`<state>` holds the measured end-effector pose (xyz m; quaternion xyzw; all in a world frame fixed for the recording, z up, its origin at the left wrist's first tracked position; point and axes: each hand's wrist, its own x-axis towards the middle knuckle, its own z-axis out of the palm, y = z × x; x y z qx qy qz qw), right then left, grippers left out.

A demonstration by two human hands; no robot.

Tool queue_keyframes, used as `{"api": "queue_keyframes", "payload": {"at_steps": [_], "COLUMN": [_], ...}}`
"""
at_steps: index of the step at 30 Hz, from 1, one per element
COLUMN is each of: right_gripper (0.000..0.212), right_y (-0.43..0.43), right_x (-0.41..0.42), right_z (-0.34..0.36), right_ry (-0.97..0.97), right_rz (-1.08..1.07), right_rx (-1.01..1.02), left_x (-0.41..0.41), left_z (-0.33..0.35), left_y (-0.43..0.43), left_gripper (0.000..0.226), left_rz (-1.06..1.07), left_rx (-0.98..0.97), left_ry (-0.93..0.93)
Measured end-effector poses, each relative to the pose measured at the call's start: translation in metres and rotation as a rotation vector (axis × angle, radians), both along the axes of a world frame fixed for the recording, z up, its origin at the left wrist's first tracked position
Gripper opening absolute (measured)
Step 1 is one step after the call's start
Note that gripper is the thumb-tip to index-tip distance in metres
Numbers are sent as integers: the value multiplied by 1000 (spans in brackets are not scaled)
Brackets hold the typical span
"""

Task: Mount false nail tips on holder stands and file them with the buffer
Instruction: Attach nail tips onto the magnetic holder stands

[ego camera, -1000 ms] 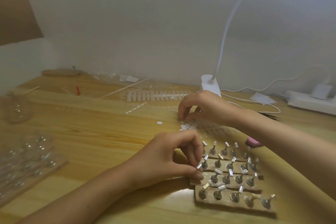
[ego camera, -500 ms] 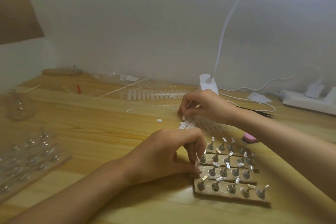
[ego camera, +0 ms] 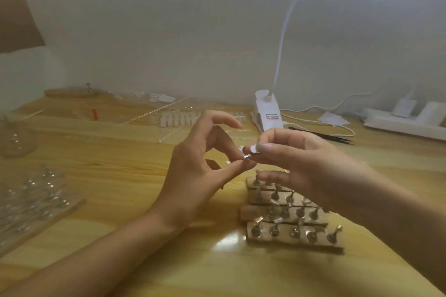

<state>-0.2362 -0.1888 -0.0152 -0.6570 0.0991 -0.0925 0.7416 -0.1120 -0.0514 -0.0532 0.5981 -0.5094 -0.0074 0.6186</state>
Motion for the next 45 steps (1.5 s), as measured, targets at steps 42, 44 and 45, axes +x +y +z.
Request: {"api": "queue_keyframes", "payload": {"at_steps": [42,44,45], "right_gripper": [16,15,13], "right_y": [-1,-1,-1], "right_x": [-11,-12,-12], "right_z": [-5,-6,-6], "right_ry": [-330,-328,-327], "right_rz": [-219,-224,-237], "right_rx": [-1258,-1361,-1402], "left_x": [-6,-6,-6], "left_z": [6,6,7], "left_y": [2,1,2], "left_gripper": [49,50,51], "left_rz": [72,70,70], "left_rx": [146,164,171], "left_ry": [-181,-243,-271]}}
